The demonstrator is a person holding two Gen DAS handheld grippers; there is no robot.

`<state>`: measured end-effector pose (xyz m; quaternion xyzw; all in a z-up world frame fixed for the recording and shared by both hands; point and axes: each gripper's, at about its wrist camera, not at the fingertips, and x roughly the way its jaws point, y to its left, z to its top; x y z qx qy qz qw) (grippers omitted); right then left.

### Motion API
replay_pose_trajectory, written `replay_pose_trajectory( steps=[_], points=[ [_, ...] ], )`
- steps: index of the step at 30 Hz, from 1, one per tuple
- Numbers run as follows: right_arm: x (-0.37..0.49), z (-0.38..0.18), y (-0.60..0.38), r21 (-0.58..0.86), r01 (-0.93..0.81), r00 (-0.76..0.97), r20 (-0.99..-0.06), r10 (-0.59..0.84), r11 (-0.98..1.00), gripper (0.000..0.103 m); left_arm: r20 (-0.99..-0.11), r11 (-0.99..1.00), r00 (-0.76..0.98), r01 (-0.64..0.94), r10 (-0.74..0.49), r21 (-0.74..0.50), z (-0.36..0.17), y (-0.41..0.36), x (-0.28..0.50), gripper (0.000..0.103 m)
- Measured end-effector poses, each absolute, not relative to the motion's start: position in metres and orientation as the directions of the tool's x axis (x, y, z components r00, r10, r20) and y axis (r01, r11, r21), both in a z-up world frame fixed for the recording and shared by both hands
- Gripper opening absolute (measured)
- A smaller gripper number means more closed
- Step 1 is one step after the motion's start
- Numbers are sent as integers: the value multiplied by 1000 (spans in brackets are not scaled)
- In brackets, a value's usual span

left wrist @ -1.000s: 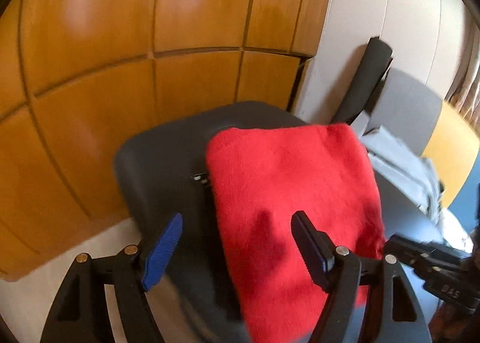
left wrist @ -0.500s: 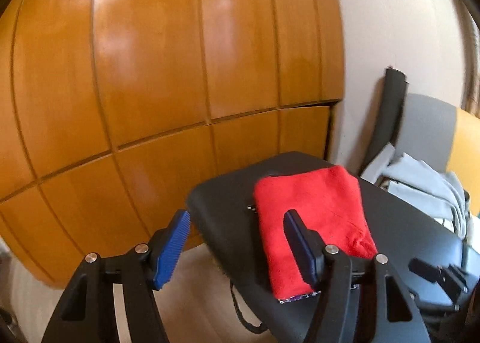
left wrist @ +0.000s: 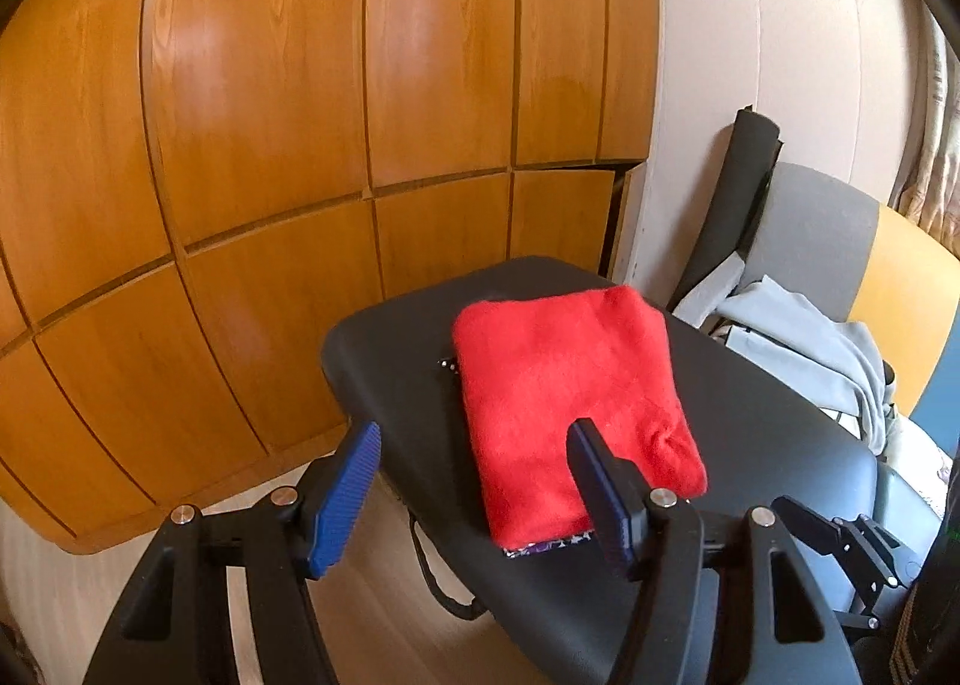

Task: Fold clothes
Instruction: 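Lower the folded sweater onto the black seat and open the right gripper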

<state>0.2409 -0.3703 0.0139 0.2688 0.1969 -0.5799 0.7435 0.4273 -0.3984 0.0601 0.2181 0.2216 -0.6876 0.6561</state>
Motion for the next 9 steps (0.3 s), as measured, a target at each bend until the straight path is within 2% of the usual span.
replay_pose_trajectory(
  steps=[9],
  points=[
    [251, 12, -370, 125, 973, 229, -610, -758, 193, 64, -593, -21, -9, 1000, -805, 12, 49, -402, 425, 61]
  ],
)
